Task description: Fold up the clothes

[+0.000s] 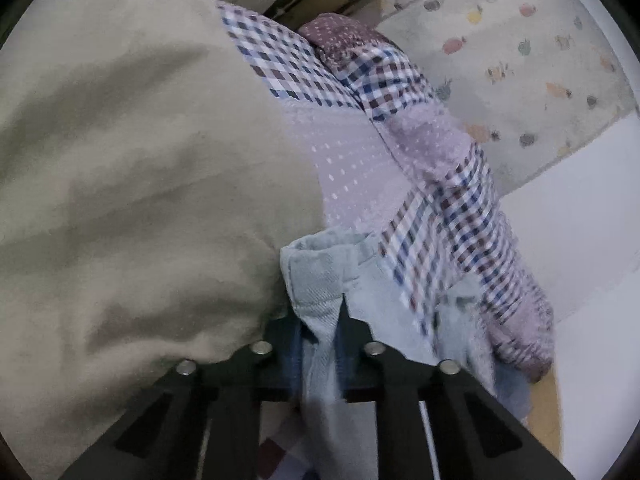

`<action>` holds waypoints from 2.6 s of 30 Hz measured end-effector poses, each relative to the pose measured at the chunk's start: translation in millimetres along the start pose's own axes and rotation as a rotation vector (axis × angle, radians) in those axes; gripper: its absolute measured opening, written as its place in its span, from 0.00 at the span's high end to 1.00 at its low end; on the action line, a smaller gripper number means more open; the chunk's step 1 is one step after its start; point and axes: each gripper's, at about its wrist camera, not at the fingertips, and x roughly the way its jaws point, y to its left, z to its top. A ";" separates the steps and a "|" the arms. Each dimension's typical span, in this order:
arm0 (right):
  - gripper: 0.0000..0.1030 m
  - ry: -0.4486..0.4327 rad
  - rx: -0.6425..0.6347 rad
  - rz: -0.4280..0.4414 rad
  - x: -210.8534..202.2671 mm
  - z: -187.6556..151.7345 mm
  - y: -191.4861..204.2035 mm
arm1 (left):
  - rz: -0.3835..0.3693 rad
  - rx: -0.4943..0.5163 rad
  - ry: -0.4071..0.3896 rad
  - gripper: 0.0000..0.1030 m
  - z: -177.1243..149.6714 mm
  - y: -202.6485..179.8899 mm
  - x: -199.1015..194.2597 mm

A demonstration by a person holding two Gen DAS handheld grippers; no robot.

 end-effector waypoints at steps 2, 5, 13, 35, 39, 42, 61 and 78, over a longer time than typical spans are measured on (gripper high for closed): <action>0.96 -0.033 0.005 0.000 -8.5 4.1 -0.3 | -0.047 -0.031 -0.050 0.98 1.2 -4.5 -14.4; 0.96 -0.083 0.012 0.000 -21.2 10.2 -0.6 | -0.135 0.008 -0.188 0.98 1.6 -27.8 -57.4; 0.94 0.048 -0.068 0.068 2.5 2.3 21.9 | 0.125 0.020 -0.200 0.97 13.8 -0.7 -57.8; 0.71 0.019 0.042 0.089 1.8 4.7 0.8 | 0.112 -0.056 -0.131 0.92 13.9 21.6 -54.2; 0.67 -0.039 0.125 0.100 -12.6 2.4 -20.0 | -0.026 0.014 -0.281 0.93 10.4 -8.9 -94.1; 0.66 -0.069 0.176 0.097 -20.1 1.1 -32.6 | -0.012 0.039 -0.309 0.89 12.2 -10.5 -96.2; 1.00 0.032 0.363 -0.160 25.5 -5.2 -68.1 | 0.201 0.082 -0.105 0.17 14.2 3.8 -57.6; 1.00 0.025 0.498 -0.124 23.6 -18.8 -95.5 | -0.224 0.266 -0.090 0.12 4.3 -47.0 -68.3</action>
